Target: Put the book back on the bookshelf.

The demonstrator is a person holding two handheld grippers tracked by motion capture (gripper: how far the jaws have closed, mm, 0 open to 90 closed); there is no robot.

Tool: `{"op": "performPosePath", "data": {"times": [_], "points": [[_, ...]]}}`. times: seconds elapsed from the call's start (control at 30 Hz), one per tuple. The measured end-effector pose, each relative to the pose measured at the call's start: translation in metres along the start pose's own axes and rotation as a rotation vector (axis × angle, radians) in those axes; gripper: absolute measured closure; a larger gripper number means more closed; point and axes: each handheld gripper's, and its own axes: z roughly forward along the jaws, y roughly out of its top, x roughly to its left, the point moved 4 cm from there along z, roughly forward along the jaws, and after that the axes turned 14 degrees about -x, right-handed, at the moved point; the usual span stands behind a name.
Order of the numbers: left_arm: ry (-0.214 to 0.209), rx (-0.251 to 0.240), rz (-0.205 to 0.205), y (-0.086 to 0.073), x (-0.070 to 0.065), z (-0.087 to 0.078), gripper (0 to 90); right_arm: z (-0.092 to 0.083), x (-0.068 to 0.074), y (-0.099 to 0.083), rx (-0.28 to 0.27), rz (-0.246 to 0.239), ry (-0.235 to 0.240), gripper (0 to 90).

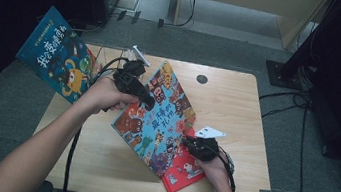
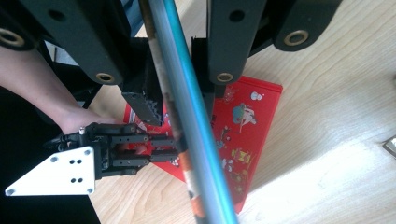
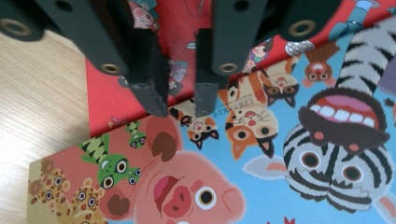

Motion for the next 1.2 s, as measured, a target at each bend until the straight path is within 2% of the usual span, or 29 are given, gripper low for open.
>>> {"op": "performPosePath", "data": {"times": [0.03, 0.13, 0.23, 0.33, 0.67, 0.87, 1.07, 1.2], "points": [[-0.003, 0.004, -0.008, 0.001, 0.002, -0.001, 77.5, 0.000, 0.000, 0.000, 0.001, -0.007, 0.001, 71.1], [-0.008, 0.013, -0.030, 0.003, 0.006, -0.004, 78.4, -0.001, -0.002, 0.000, 0.003, -0.011, -0.006, 70.3], [-0.001, 0.004, -0.032, 0.005, 0.010, -0.012, 79.7, -0.005, -0.006, 0.000, -0.005, -0.004, -0.020, 69.6], [0.003, -0.002, -0.019, 0.007, 0.010, -0.020, 81.5, -0.008, -0.009, 0.001, -0.014, 0.009, -0.028, 69.6], [0.067, 0.055, 0.084, 0.010, -0.006, -0.033, 81.6, -0.008, -0.009, 0.002, -0.020, 0.012, -0.028, 69.8], [0.080, 0.046, 0.075, 0.007, -0.004, -0.044, 81.5, -0.008, -0.010, 0.002, -0.021, 0.011, -0.028, 69.8], [0.089, 0.012, 0.064, 0.001, 0.001, -0.061, 81.4, -0.008, -0.011, 0.003, -0.035, 0.008, -0.029, 69.2], [0.093, -0.006, 0.054, -0.003, 0.004, -0.070, 81.3, -0.006, -0.010, 0.003, -0.041, 0.000, -0.020, 65.6]]}}
